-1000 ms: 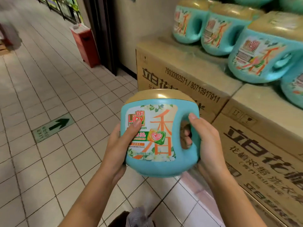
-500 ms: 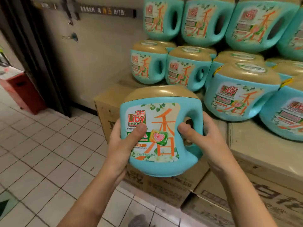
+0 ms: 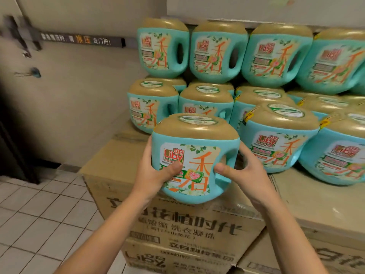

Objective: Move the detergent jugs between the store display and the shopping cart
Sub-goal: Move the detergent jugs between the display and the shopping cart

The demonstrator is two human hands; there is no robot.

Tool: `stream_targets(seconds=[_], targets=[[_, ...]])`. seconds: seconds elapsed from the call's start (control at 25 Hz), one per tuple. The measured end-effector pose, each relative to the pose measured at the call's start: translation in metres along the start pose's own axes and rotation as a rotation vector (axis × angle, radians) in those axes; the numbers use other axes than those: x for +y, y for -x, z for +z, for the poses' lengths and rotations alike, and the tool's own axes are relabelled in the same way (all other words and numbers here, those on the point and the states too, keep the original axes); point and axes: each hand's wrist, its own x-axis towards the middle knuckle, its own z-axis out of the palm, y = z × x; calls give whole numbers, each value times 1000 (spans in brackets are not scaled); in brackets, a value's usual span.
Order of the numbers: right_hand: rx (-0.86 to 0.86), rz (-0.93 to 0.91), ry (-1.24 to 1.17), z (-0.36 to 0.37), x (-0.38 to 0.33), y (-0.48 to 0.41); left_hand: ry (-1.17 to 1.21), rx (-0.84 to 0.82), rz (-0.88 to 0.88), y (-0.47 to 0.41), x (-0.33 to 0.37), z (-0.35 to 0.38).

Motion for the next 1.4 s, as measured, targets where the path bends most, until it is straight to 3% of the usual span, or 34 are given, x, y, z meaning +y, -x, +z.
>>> stream_targets(seconds=[0.24,0.4,0.48,0.64,0.72,0.92,1.4], targets=[[39,-16,147,-1,18,-12,-220,37,-9,-16,-14,-6],[117,24,202,4,27,-15,-241,110,-19,-9,-18,8],[261,3,287,7,31,-10,-329,133,4,-1,-24,19],[709,-74,370,-17,47,3,-383,209,9,1,-32,32],[792,-13,411,-41,54,1,-394,210,2,-9,-33,32],[744,2,412,-74,65,-13,-366,162,-31,-37,-38,31],[712,-7,575,-69,67,-12,-311,176,22,-56,-56,40]])
